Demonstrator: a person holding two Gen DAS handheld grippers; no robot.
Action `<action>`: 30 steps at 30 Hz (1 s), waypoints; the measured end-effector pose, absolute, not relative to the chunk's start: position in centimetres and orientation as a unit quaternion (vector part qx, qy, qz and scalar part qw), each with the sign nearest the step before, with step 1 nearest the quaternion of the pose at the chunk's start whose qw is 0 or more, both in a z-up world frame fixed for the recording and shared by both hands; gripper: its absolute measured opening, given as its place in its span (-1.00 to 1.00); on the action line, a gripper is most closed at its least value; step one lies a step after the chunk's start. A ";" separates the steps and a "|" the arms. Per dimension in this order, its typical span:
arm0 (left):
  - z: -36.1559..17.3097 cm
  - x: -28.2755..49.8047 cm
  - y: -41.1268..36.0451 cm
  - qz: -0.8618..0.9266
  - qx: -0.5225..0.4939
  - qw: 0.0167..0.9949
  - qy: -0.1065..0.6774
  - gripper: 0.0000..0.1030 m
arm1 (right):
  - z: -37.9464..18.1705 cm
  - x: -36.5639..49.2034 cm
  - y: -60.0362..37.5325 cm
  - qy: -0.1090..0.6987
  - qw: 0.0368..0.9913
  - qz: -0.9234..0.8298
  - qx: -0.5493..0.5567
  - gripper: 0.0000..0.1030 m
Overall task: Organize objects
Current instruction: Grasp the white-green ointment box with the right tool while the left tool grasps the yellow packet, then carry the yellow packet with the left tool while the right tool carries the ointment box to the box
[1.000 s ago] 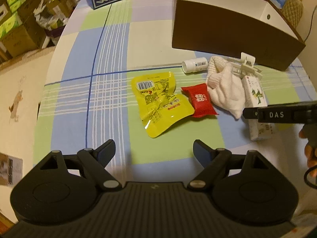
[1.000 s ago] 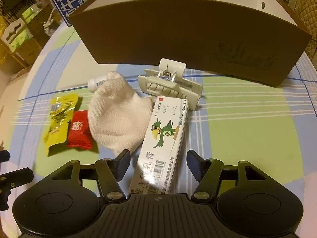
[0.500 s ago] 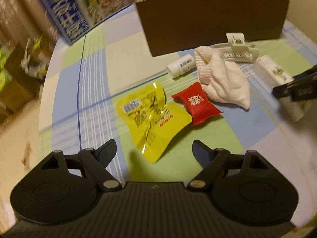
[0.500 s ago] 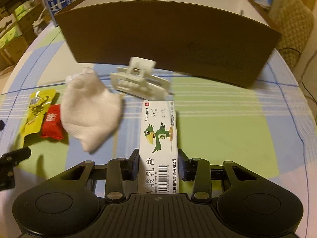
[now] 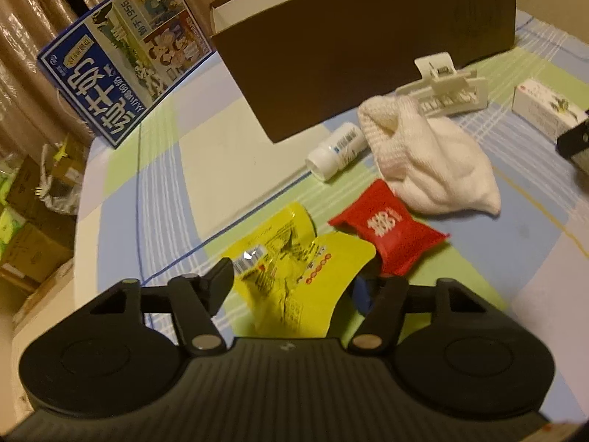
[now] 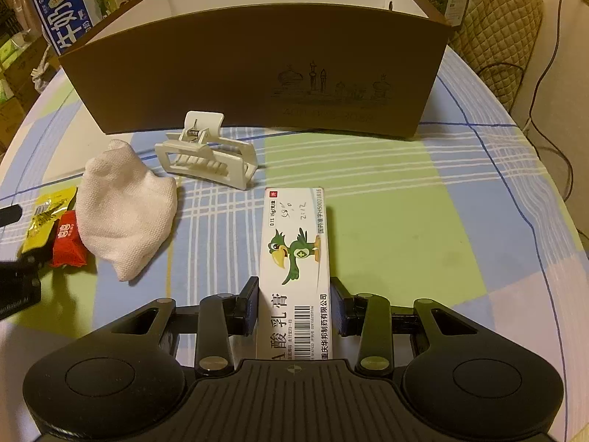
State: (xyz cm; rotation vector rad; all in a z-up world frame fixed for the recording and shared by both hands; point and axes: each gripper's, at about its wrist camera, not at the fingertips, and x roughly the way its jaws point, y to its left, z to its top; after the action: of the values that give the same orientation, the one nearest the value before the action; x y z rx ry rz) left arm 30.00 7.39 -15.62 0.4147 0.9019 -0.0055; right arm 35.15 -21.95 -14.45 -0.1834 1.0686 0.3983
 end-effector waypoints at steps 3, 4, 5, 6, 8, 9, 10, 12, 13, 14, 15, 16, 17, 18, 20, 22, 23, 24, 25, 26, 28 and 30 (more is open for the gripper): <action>-15.5 30.6 8.4 -0.020 0.163 0.884 0.438 -0.20 | -14.8 35.4 -21.7 0.505 0.838 0.187 -0.086 -0.31; -15.5 30.8 8.6 -0.019 0.158 0.884 0.440 -0.26 | -14.8 35.5 -21.7 0.505 0.838 0.187 -0.086 -0.31; -15.5 30.8 8.6 -0.018 0.163 0.883 0.440 -0.30 | -14.8 35.4 -21.7 0.505 0.838 0.187 -0.087 -0.31; -15.6 30.9 8.6 -0.017 0.168 0.882 0.441 -0.35 | -14.8 35.4 -21.8 0.505 0.838 0.187 -0.087 -0.31; -15.7 30.9 8.7 -0.016 0.169 0.881 0.442 -0.42 | -14.8 35.5 -21.7 0.504 0.838 0.188 -0.089 -0.31; -15.6 30.8 8.8 -0.015 0.169 0.881 0.441 -0.49 | -14.9 35.4 -21.7 0.503 0.839 0.189 -0.090 -0.31; -15.6 30.8 8.9 -0.012 0.170 0.882 0.440 -0.57 | -14.9 35.4 -21.7 0.501 0.839 0.191 -0.091 -0.31; -15.3 30.7 9.1 -0.007 0.163 0.883 0.439 -0.62 | -14.9 35.4 -21.8 0.498 0.840 0.195 -0.094 -0.31; -15.1 30.5 9.2 -0.006 0.157 0.884 0.440 -0.62 | -15.0 35.4 -21.8 0.497 0.839 0.197 -0.095 -0.31; -14.9 30.3 9.3 -0.005 0.151 0.885 0.441 -0.63 | -15.0 35.3 -21.8 0.497 0.839 0.199 -0.096 -0.31; -14.7 30.1 9.3 -0.003 0.147 0.885 0.441 -0.63 | -14.9 35.3 -21.9 0.498 0.838 0.201 -0.096 -0.31; -14.4 29.9 9.3 0.000 0.144 0.887 0.440 -0.64 | -14.9 35.3 -22.0 0.499 0.838 0.202 -0.095 -0.31; -14.1 29.7 9.3 0.004 0.138 0.888 0.439 -0.64 | -14.9 35.3 -22.1 0.500 0.837 0.202 -0.092 -0.31; -13.8 29.5 9.4 0.006 0.128 0.889 0.439 -0.64 | -14.8 35.3 -22.2 0.501 0.837 0.203 -0.090 -0.31; -13.1 29.0 9.6 0.011 0.105 0.892 0.440 -0.64 | -14.8 35.3 -22.5 0.503 0.835 0.206 -0.085 -0.31; -12.3 28.4 9.7 0.018 0.087 0.894 0.439 -0.64 | -14.7 35.3 -22.8 0.505 0.833 0.210 -0.080 -0.31; -12.0 28.2 9.7 0.021 0.080 0.895 0.439 -0.64 | -14.6 35.4 -23.0 0.507 0.831 0.213 -0.078 -0.31; -11.6 27.9 9.7 0.024 0.073 0.895 0.439 -0.64 | -14.5 35.4 -23.1 0.509 0.830 0.215 -0.076 -0.31; -11.2 27.7 9.7 0.027 0.067 0.896 0.438 -0.64 | -14.3 35.4 -23.3 0.508 0.830 0.217 -0.074 -0.31; -10.8 27.6 9.7 0.029 0.062 0.897 0.436 -0.64 | -14.1 35.4 -23.4 0.507 0.830 0.221 -0.072 -0.31; -9.9 27.2 9.7 0.030 0.050 0.900 0.433 -0.64 | -13.5 35.5 -23.7 0.505 0.830 0.225 -0.071 -0.31; -9.1 27.1 9.3 0.032 0.046 0.902 0.429 -0.64 | -12.8 35.6 -24.0 0.501 0.832 0.230 -0.068 -0.31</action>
State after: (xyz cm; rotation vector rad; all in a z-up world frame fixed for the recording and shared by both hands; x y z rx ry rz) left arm 27.08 9.34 -9.07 0.0947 0.8864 0.0656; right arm 35.60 -23.97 -12.83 -0.1437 1.0620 0.4879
